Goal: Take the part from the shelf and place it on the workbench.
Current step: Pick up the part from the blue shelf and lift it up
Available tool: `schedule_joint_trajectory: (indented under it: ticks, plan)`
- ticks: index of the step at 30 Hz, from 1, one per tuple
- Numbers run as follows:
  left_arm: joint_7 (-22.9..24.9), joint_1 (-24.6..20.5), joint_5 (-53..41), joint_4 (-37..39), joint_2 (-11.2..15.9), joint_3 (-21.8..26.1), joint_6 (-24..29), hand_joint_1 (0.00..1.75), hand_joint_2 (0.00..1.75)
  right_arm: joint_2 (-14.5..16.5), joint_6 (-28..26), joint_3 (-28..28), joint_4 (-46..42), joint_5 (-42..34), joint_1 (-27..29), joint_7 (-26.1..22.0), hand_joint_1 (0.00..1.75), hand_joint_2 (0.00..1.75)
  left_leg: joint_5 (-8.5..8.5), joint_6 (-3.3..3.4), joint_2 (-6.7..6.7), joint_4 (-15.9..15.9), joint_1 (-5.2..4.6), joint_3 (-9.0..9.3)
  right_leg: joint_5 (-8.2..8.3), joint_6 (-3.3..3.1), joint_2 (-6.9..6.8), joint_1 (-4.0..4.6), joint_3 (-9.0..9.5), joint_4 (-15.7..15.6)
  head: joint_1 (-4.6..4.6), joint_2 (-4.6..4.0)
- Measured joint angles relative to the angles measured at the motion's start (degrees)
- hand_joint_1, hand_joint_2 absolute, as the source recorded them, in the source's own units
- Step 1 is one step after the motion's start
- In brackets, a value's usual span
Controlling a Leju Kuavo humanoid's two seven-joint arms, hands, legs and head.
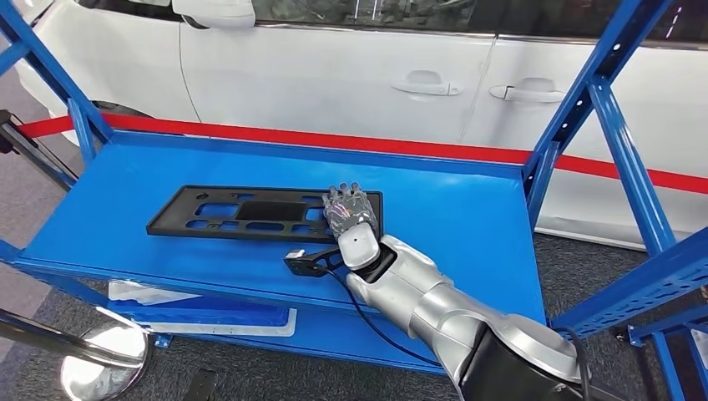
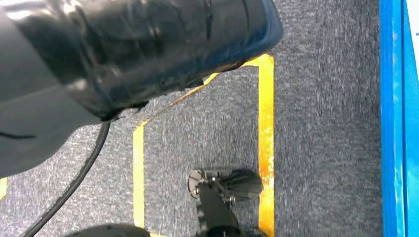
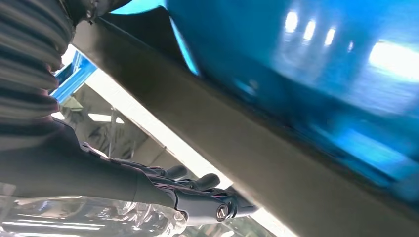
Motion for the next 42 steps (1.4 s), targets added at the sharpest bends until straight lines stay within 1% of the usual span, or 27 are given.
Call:
schedule_joint_trajectory:
  ticks: [1,2,4,5,6,8,9,11,13,15,16,18,19,20,21,23,25,27,30,32,34,35,36,37,39,40,42]
  plan:
    - [-0.01,-0.02,0.00,0.00,-0.03,-0.02,0.00,0.00,0.00,0.01,-0.01,0.02,0.01,0.03,-0.03,-0.01,1.40,1.75,-1.44,-0.20,0.04,2.51,0.02,-1.21,0.09,-0.24,-0.04,-0.12,0.11,-0.16,-0.11,0.00]
    - [-0.01,-0.01,0.00,0.00,-0.07,-0.03,0.00,0.00,0.00,0.01,-0.01,0.07,0.02,0.04,-0.04,-0.01,1.63,1.75,-3.15,-0.33,0.08,5.97,0.02,-2.87,0.08,-0.38,-0.08,-0.08,0.12,-0.18,-0.23,-0.01]
    - [-0.08,0.04,0.11,0.00,-0.10,-0.07,-0.07,0.00,0.00,0.01,-0.01,0.23,0.09,0.06,0.04,-0.14,1.73,1.75,-5.37,-0.40,0.09,12.42,0.02,-6.19,0.03,-0.58,-0.08,0.15,0.10,-0.16,-0.33,-0.02]
    - [-0.17,0.09,0.21,0.00,-0.10,-0.08,-0.19,0.00,0.00,0.01,-0.01,0.32,0.14,0.06,0.15,-0.23,1.74,1.75,-5.12,-0.33,0.09,13.46,0.01,-6.84,-0.01,-0.66,-0.06,0.27,0.12,-0.13,-0.33,-0.02]
    - [-0.38,0.12,0.32,0.00,-0.09,-0.09,-0.38,0.00,0.00,0.01,-0.01,0.40,0.19,0.06,0.26,-0.41,1.74,1.75,-3.86,-0.16,0.08,12.41,-0.03,-6.43,-0.04,-0.70,-0.02,0.36,0.16,-0.10,-0.34,-0.02]
    - [-1.02,0.07,0.50,0.00,-0.08,-0.09,-0.86,0.00,0.00,0.05,-0.05,0.46,0.21,0.06,0.37,-0.88,1.74,1.75,-0.15,0.44,0.08,5.51,-0.23,-3.24,-0.11,-0.69,0.06,0.44,0.27,-0.05,-0.33,-0.01]
    - [-1.47,-0.01,0.61,0.00,-0.07,-0.09,-1.08,0.00,0.00,0.08,-0.13,0.47,0.21,0.06,0.34,-1.13,1.74,1.75,1.07,0.75,0.08,2.01,-0.43,-1.52,-0.17,-0.58,0.09,0.53,0.25,0.00,-0.31,-0.01]
    - [-2.59,-0.13,1.07,0.00,-0.07,-0.10,-1.51,0.00,0.00,0.12,-0.38,0.47,0.21,0.12,0.23,-1.51,1.75,1.75,1.63,1.20,0.05,-1.44,-0.80,0.14,-0.21,-0.19,0.11,0.62,0.16,0.00,-0.27,-0.01]
    - [-3.91,-0.15,1.63,0.00,-0.07,-0.11,-1.77,0.00,0.00,0.12,-0.70,0.46,0.19,0.35,0.11,-1.94,1.75,1.75,1.66,1.56,0.02,-1.76,-0.91,0.40,-0.19,0.41,0.11,0.65,0.27,-0.13,-0.25,0.00]
    - [-5.40,-0.17,1.98,0.00,-0.09,-0.11,-1.79,0.00,0.00,0.06,-1.05,0.46,0.17,1.01,0.10,-2.21,1.75,1.75,1.97,2.12,0.14,-2.41,-0.60,0.87,-1.09,1.05,0.05,0.62,-0.08,0.98,-0.16,0.00]
    - [-6.25,-0.23,2.12,0.00,-0.09,-0.11,-1.77,0.00,0.00,0.01,-1.25,0.47,0.17,1.50,0.11,-2.23,1.75,1.75,2.11,2.38,0.21,-2.72,-0.41,1.08,-2.38,1.36,0.00,0.56,-0.99,3.07,-0.02,0.00]
    - [-8.13,-0.32,2.32,0.00,-0.04,-0.11,-1.68,0.00,0.00,-0.20,-1.61,0.48,0.17,2.55,0.21,-2.26,1.75,1.75,2.14,2.65,0.29,-2.80,-0.34,1.19,-5.72,1.80,-0.11,0.20,-4.24,9.95,0.29,-0.01]
    - [-8.99,-0.34,2.36,0.00,-0.02,-0.11,-1.62,0.00,0.00,-0.34,-1.78,0.48,0.16,3.01,0.32,-2.28,1.75,1.75,2.10,2.70,0.29,-2.70,-0.33,1.15,-6.84,1.93,-0.13,0.00,-5.85,13.22,0.36,-0.01]
    - [-9.73,-0.32,2.36,0.00,-0.01,-0.11,-1.58,0.00,0.00,-0.51,-1.92,0.49,0.15,3.37,0.45,-2.33,1.75,1.75,2.04,2.67,0.27,-2.58,-0.32,1.14,-6.92,2.02,-0.15,-0.13,-6.70,14.87,0.37,-0.01]
    - [-10.27,-0.32,2.37,0.00,-0.01,-0.11,-1.57,0.00,0.00,-0.64,-2.11,0.49,0.14,3.60,0.52,-2.38,1.75,1.75,1.94,2.59,0.23,-2.43,-0.28,1.14,-5.91,2.06,-0.17,-0.23,-6.47,14.33,0.37,-0.01]
    - [-10.88,-0.31,2.38,0.00,-0.01,-0.11,-1.65,0.00,0.00,-0.81,-2.44,0.49,0.01,3.73,0.47,-2.55,1.75,1.75,1.65,2.23,0.09,-2.01,-0.16,1.16,-2.47,1.94,-0.20,-0.31,-3.41,7.89,0.39,-0.01]
    - [-11.10,-0.35,2.39,0.00,-0.01,-0.11,-1.71,0.00,0.87,-0.86,-2.66,0.50,-0.24,3.72,0.39,-2.79,1.75,1.75,1.34,1.65,-0.05,-1.51,-0.28,0.95,-0.77,1.52,-0.18,-0.21,-0.58,2.10,0.37,-0.01]
    - [-11.13,-0.36,2.39,0.00,0.02,-0.11,-1.57,0.00,1.75,-0.90,-2.85,0.51,-0.49,3.68,0.38,-3.01,1.75,1.75,1.28,0.96,-0.11,-1.43,-0.36,0.81,-0.85,0.92,-0.07,0.06,-0.01,0.92,0.35,0.00]
    - [-11.40,-0.34,2.58,0.00,0.13,-0.11,-2.16,0.00,1.75,-0.97,-3.48,0.51,-0.80,3.59,0.36,-3.44,1.75,1.75,0.50,-0.01,-0.07,-0.58,-0.15,0.52,-0.45,-0.15,-0.10,-0.08,0.23,0.43,0.26,-0.01]
    - [-11.85,-0.31,2.84,0.00,0.17,-0.11,-3.57,0.00,1.75,-0.99,-4.05,0.51,-0.98,3.54,0.40,-3.90,1.75,1.75,-2.48,-0.40,-0.01,4.37,-0.09,-1.71,-0.26,-0.63,-0.16,-0.18,0.25,0.22,0.11,-0.02]
    - [-12.13,-0.25,2.97,0.00,0.26,-0.13,-4.84,0.00,1.75,-1.02,-4.97,0.51,-1.09,3.49,0.49,-4.45,1.75,1.75,-5.77,-0.61,0.00,11.82,-0.09,-5.24,-0.22,-0.80,-0.15,0.00,0.04,0.26,0.06,-0.01]
    - [-12.19,-0.18,3.09,0.00,0.34,-0.13,-5.34,0.00,1.75,-1.03,-5.67,0.50,-1.17,3.42,0.54,-4.78,1.75,1.75,-6.22,-0.62,0.00,14.04,-0.09,-6.32,-0.22,-0.83,-0.11,0.10,-0.01,0.29,0.06,0.00]
    - [-12.20,-0.11,3.25,0.00,0.46,-0.14,-5.70,0.00,1.75,-1.07,-6.56,0.48,-1.33,3.26,0.55,-5.14,1.75,1.75,-5.55,-0.55,0.00,14.18,-0.10,-6.41,-0.22,-0.84,-0.07,0.18,-0.02,0.33,0.06,0.00]
    - [-12.18,-0.06,3.44,0.00,0.60,-0.14,-5.83,0.00,1.75,-1.09,-7.67,0.42,-1.68,2.89,0.49,-5.59,1.75,1.75,-3.89,-0.38,0.00,12.01,-0.12,-5.38,-0.24,-0.84,-0.01,0.24,0.02,0.37,0.06,-0.01]
    - [-12.03,-0.08,4.05,0.01,0.87,-0.14,-5.33,0.00,1.75,-1.12,-10.38,0.11,-3.05,1.69,-0.10,-6.45,1.75,1.75,-0.29,0.21,0.00,4.35,-0.29,-1.73,-0.27,-0.77,0.15,0.39,-0.01,0.48,0.07,-0.01]
    - [-11.90,-0.13,4.40,0.01,0.98,-0.14,-4.72,0.00,1.75,-1.12,-11.77,-0.14,-4.03,0.94,-0.67,-6.77,1.75,1.75,0.69,0.51,-0.02,1.25,-0.43,-0.30,-0.26,-0.61,0.23,0.49,-0.15,0.54,0.08,-0.01]
    - [-11.47,-0.09,5.31,0.03,1.08,-0.14,-2.97,0.00,1.75,-1.23,-14.09,-0.75,-6.34,-0.39,-1.85,-6.96,1.75,1.75,0.82,0.92,-0.09,-1.12,-0.72,0.66,-0.16,-0.17,0.31,0.60,-0.44,0.54,0.09,-0.01]
